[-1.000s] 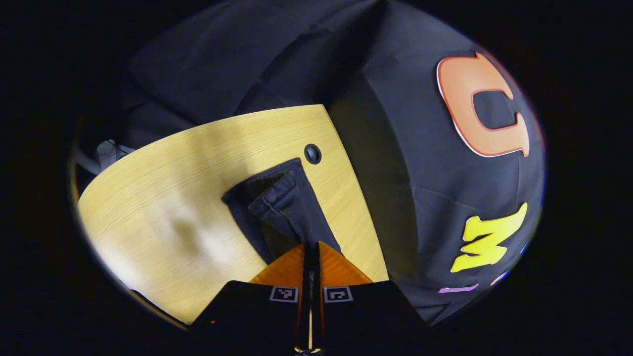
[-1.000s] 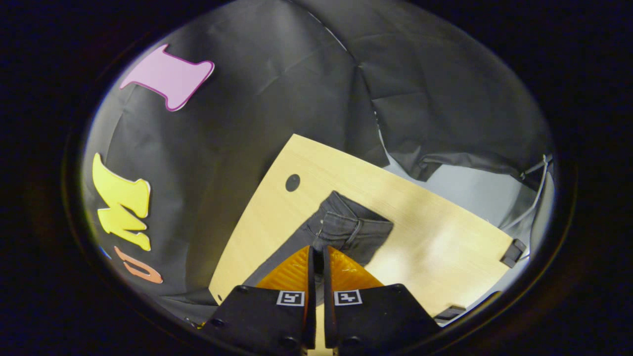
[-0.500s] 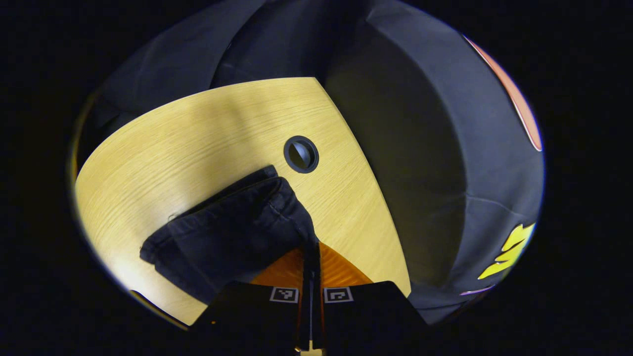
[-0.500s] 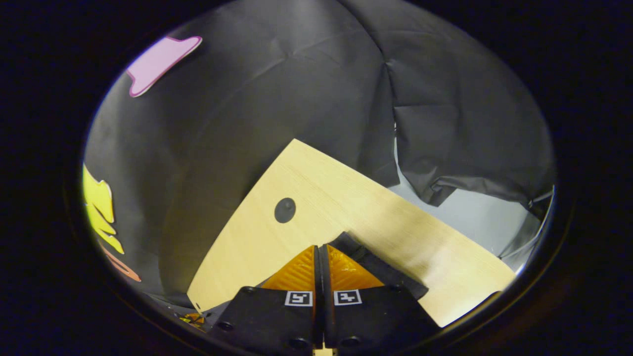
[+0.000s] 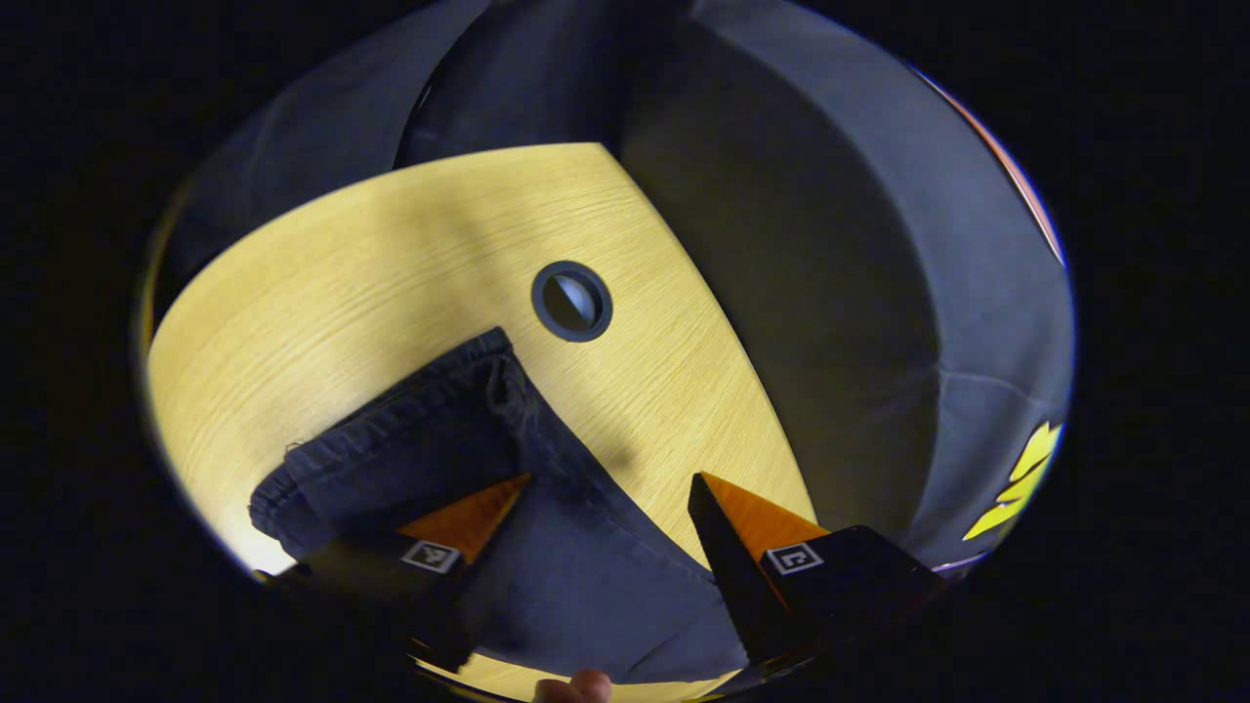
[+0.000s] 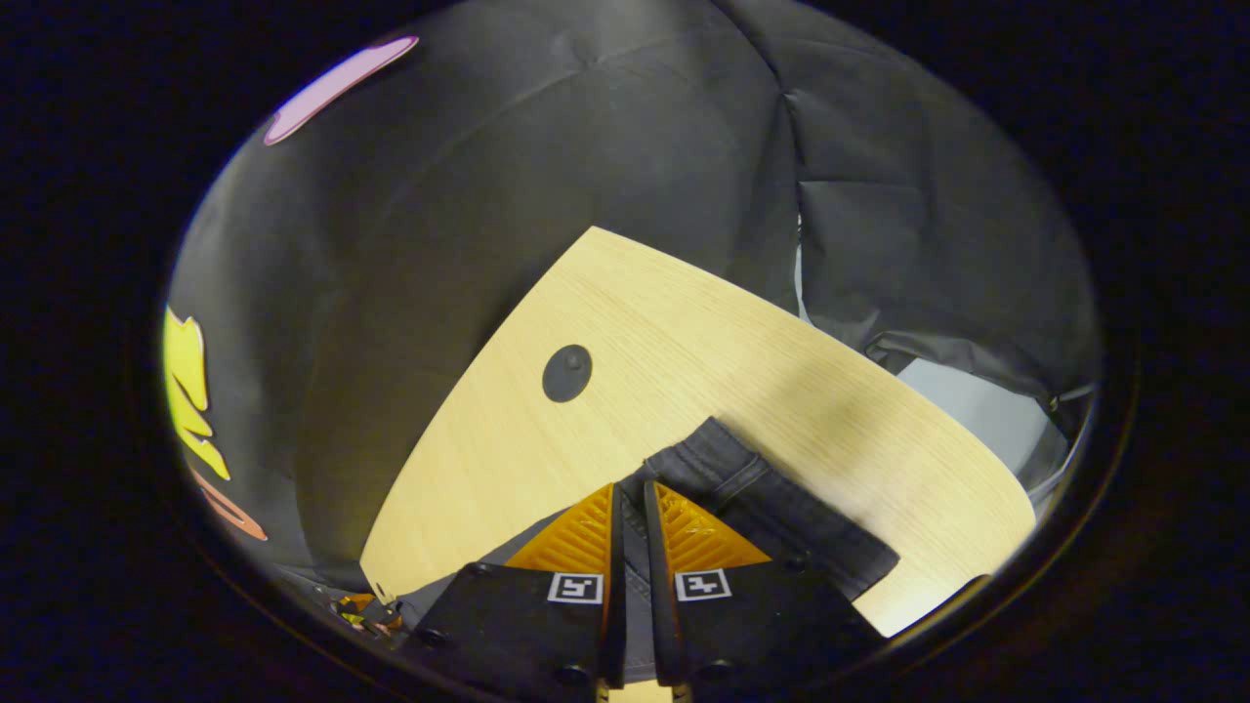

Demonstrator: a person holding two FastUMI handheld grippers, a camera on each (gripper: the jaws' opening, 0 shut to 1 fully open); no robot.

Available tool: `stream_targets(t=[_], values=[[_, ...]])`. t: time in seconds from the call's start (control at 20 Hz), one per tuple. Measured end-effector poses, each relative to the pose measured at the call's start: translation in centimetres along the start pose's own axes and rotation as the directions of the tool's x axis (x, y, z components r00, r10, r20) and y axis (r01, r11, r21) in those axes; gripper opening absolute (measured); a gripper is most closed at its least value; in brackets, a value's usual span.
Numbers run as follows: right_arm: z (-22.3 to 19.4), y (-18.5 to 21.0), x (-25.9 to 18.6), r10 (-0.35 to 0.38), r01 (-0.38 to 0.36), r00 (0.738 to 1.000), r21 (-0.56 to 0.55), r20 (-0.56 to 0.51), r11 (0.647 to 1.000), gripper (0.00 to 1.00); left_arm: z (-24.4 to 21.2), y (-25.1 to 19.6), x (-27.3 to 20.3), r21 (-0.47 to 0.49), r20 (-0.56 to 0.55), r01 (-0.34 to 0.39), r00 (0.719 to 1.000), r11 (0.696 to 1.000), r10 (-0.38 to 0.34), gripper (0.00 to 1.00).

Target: Grasp the waist and the cuffs of the jeans and fold them to make the two legs overlap; first hold the waist and fold one-third of the jeans toward the cuffs, then hold the cuffs and fold the remaining one-third in the same direction to finish folding.

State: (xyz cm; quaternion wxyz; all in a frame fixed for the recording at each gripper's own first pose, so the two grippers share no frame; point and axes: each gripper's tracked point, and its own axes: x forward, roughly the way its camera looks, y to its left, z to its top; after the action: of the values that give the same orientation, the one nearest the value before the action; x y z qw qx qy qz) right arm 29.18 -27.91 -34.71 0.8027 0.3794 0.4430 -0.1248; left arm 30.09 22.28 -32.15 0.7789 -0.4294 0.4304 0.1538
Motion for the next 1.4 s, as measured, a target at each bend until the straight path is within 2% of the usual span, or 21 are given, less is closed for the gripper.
stream_targets(t=[0.05,0.1,0.2,0.25,0.35,0.5,0.6,0.65,0.7,0.75,0.8,0.9,0.95,1.0,1.05,1.1,1.2,1.3,1.4], values=[[0.2,0.5,-0.3,0.010,-0.010,1.000,-0.014,0.003,1.000,0.19,0.6,-0.4,-1.2,0.029,0.015,-0.005,1.000,1.000,0.004,0.99],[0.3,1.1,-0.4,0.021,-0.020,1.000,-0.030,0.012,0.999,0.24,1.5,-1.0,-2.8,0.046,0.038,0.001,0.999,0.999,-0.003,0.99],[0.0,2.2,-1.5,0.031,-0.024,0.997,-0.097,0.066,0.995,0.58,1.6,-3.9,-7.2,0.103,0.097,0.022,0.995,0.994,-0.032,0.99],[0.0,2.8,-2.6,0.045,-0.033,0.994,-0.122,0.095,0.992,0.76,2.5,-3.4,-8.4,0.149,0.127,0.026,0.991,0.989,-0.045,0.99],[0.1,3.9,-6.2,0.069,-0.035,0.984,-0.203,0.166,0.979,0.76,3.4,-5.8,-14.8,0.292,0.221,0.019,0.971,0.956,-0.086,0.99],[-1.0,5.5,-13.5,0.149,-0.041,0.948,-0.356,0.281,0.933,0.76,3.2,-9.0,-23.7,0.486,0.369,-0.025,0.912,0.873,-0.179,0.99],[-2.6,5.7,-17.5,0.204,-0.032,0.920,-0.454,0.336,0.891,0.89,1.8,-11.2,-29.0,0.581,0.455,-0.074,0.855,0.811,-0.248,0.99],[-3.4,5.8,-19.7,0.229,-0.023,0.902,-0.490,0.365,0.872,0.93,0.3,-12.2,-30.8,0.609,0.496,-0.103,0.823,0.786,-0.276,0.98],[-4.4,5.9,-22.6,0.266,-0.009,0.872,-0.531,0.410,0.848,0.96,-1.4,-13.0,-32.4,0.648,0.537,-0.146,0.783,0.748,-0.312,0.98],[-5.0,6.1,-24.9,0.292,0.004,0.848,-0.556,0.443,0.831,0.96,-2.8,-13.3,-33.2,0.671,0.559,-0.177,0.758,0.720,-0.335,0.98],[-5.7,6.1,-26.9,0.312,0.021,0.822,-0.572,0.477,0.820,0.88,-4.7,-13.9,-34.1,0.692,0.572,-0.200,0.738,0.694,-0.359,1.00],[-7.4,6.0,-28.7,0.326,0.059,0.790,-0.593,0.519,0.803,0.89,-7.5,-14.6,-35.3,0.716,0.600,-0.245,0.696,0.654,-0.396,0.98],[-8.4,5.6,-29.5,0.319,0.075,0.785,-0.593,0.531,0.802,0.82,-8.6,-14.7,-35.3,0.715,0.611,-0.259,0.684,0.650,-0.399,0.98],[-9.3,5.2,-30.4,0.313,0.075,0.789,-0.589,0.529,0.805,0.86,-9.8,-14.8,-35.0,0.712,0.608,-0.253,0.688,0.655,-0.395,0.98],[-9.9,4.5,-31.3,0.304,0.074,0.790,-0.575,0.533,0.815,0.96,-10.9,-14.9,-34.6,0.706,0.600,-0.235,0.699,0.668,-0.389,0.98],[-10.3,3.7,-31.9,0.298,0.073,0.791,-0.566,0.534,0.821,0.87,-12.1,-15.1,-34.4,0.703,0.594,-0.223,0.706,0.675,-0.385,0.98],[-10.9,1.8,-32.3,0.260,0.092,0.808,-0.549,0.528,0.831,0.93,-13.6,-15.7,-34.4,0.707,0.588,-0.209,0.703,0.675,-0.399,0.98],[-10.5,0.0,-31.5,0.233,0.096,0.826,-0.536,0.513,0.839,0.89,-15.0,-16.6,-34.4,0.729,0.578,-0.223,0.708,0.647,-0.407,0.98],[-10.0,-1.2,-29.2,0.206,0.098,0.846,-0.524,0.492,0.846,0.93,-15.0,-16.8,-34.4,0.729,0.586,-0.249,0.708,0.638,-0.393,0.98]])
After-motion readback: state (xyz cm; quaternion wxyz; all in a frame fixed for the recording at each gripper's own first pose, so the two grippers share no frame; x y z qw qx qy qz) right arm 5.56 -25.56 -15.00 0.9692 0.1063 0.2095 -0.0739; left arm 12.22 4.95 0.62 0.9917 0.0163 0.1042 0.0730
